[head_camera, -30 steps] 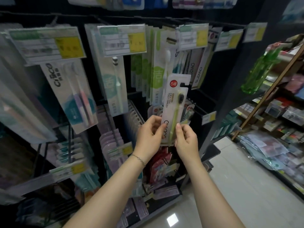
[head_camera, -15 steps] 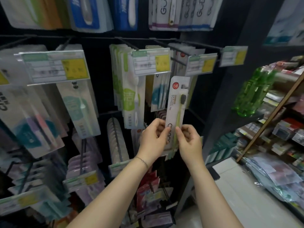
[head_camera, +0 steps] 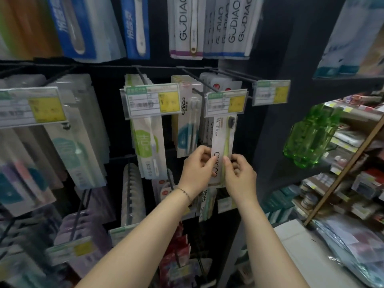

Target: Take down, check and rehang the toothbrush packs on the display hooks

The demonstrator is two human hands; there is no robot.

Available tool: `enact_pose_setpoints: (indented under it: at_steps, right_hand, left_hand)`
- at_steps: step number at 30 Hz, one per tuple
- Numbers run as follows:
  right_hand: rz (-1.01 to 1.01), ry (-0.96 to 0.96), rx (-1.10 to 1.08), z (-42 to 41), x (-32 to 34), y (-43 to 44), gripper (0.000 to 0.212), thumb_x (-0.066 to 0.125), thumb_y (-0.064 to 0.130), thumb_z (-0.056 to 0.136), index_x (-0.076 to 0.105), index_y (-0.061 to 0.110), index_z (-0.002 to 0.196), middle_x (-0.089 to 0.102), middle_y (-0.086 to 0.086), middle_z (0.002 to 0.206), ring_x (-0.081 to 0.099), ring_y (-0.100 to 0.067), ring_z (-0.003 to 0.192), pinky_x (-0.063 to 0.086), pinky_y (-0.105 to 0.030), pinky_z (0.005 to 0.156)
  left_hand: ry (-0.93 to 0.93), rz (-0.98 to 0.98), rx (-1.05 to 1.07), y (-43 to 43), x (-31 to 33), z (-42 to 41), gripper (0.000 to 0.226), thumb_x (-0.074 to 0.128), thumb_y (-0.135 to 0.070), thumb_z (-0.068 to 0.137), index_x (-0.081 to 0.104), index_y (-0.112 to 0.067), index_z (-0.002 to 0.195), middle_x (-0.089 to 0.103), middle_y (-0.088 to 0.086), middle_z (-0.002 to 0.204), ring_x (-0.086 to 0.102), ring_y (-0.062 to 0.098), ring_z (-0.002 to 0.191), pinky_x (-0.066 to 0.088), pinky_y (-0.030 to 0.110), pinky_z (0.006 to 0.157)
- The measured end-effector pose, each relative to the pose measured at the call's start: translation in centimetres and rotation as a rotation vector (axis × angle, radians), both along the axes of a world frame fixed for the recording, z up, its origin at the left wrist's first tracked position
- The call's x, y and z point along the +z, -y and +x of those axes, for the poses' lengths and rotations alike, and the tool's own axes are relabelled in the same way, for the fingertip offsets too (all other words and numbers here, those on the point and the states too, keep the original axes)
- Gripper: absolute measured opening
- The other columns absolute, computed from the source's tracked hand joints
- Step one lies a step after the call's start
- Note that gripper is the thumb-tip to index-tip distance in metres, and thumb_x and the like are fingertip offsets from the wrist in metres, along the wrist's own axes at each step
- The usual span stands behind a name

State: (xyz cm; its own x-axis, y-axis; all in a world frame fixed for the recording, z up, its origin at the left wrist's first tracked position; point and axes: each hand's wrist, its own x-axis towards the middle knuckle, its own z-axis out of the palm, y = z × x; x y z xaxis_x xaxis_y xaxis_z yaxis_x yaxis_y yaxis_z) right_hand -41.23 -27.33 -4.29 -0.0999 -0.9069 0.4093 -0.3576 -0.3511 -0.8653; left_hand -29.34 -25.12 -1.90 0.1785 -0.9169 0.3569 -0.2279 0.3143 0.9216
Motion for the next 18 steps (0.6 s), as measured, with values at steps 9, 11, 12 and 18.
enact_pose_setpoints:
  at_steps: [9,11,12,18]
  right_hand:
    - [-0.013,-0.084,-0.014,-0.9,2.4,1.6,0.031,0.049,0.042,0.097,0.064,0.018,0.109,0.068,0.003,0.084,0.063,-0.018,0.082,0.054,-0.042,0.079]
    - [-0.013,-0.107,-0.017,-0.9,2.8,1.7,0.031,0.047,0.039,0.098,0.064,0.016,0.108,0.068,-0.001,0.086,0.063,-0.022,0.084,0.053,-0.043,0.079]
    - [-0.016,-0.117,-0.019,-0.8,2.9,1.8,0.031,0.046,0.039,0.098,0.063,0.015,0.107,0.069,-0.003,0.087,0.063,-0.024,0.085,0.053,-0.044,0.079]
    - [0.018,-0.177,-0.066,-0.9,3.5,2.0,0.033,0.039,0.036,0.101,0.06,0.011,0.098,0.066,-0.006,0.087,0.059,-0.026,0.082,0.047,-0.037,0.07]
  left_hand:
    - [-0.02,-0.083,0.014,1.3,1.9,-1.6,0.015,0.057,-0.014,0.095,0.055,-0.023,0.084,0.061,0.0,0.078,0.06,0.01,0.061,0.049,0.017,0.055]
    - [-0.003,-0.088,0.033,1.6,2.1,-1.7,0.015,0.057,-0.015,0.095,0.055,-0.024,0.084,0.06,0.0,0.076,0.06,0.01,0.06,0.049,0.017,0.054]
    - [0.005,-0.091,0.041,1.7,2.1,-1.7,0.013,0.058,-0.016,0.095,0.055,-0.024,0.085,0.06,0.0,0.076,0.06,0.01,0.059,0.049,0.018,0.054]
    - [0.042,-0.067,0.06,2.7,2.4,-2.2,0.007,0.058,-0.016,0.095,0.061,-0.012,0.098,0.066,0.011,0.086,0.064,0.019,0.068,0.049,0.017,0.053]
